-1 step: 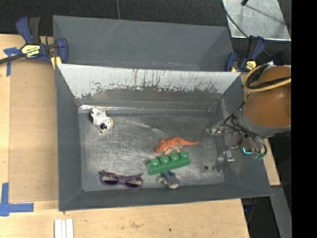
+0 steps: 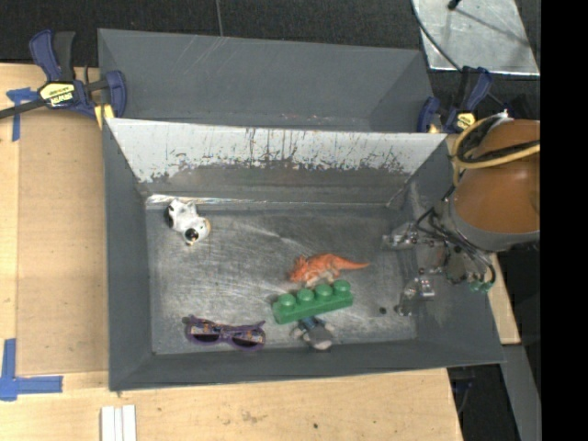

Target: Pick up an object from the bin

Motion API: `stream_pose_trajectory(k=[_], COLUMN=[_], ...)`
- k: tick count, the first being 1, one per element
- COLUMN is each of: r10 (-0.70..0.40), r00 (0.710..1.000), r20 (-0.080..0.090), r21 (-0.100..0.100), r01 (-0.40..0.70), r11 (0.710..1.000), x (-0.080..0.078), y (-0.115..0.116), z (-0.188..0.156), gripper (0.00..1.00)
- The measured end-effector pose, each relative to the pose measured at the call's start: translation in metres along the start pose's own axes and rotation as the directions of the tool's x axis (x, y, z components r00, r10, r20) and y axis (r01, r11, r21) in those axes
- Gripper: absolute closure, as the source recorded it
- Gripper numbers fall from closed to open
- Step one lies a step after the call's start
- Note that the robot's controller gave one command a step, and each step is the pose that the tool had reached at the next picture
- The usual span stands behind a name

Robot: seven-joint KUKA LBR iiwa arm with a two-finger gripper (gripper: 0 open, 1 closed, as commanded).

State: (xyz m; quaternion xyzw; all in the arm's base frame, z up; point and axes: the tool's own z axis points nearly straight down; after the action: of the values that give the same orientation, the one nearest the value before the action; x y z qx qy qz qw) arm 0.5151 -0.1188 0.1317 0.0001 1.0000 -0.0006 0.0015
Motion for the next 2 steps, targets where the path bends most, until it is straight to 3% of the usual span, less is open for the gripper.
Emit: stream_pose_trajectory(k=[1, 2], r10=[-0.080, -0.198], r00=[0.997, 0.980], r20=[0.006, 0.000], r21=[0.002, -0.002], r01=[0.080, 0.198], r11=[0.997, 0.980], x=[-0.032, -0.040], y=[0.044, 0.071], z=[0.034, 0.041], gripper=[0.00, 0.00])
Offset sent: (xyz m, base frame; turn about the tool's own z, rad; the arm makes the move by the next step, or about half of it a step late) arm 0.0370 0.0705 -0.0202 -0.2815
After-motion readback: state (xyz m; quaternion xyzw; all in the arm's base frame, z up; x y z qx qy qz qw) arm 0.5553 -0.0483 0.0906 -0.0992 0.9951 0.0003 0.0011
